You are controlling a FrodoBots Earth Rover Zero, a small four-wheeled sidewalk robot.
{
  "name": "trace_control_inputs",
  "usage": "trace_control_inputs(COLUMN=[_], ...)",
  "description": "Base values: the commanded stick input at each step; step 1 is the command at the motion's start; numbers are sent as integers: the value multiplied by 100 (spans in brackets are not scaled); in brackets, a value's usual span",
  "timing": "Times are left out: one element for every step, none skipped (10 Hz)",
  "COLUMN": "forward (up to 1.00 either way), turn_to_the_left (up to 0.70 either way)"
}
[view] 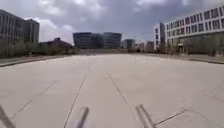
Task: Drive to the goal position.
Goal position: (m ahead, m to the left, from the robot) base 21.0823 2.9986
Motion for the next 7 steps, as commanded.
trace_control_inputs(forward=[100,100,100,100,100,100,100], turn_to_the_left=[2,2,2,2,2,2,2])
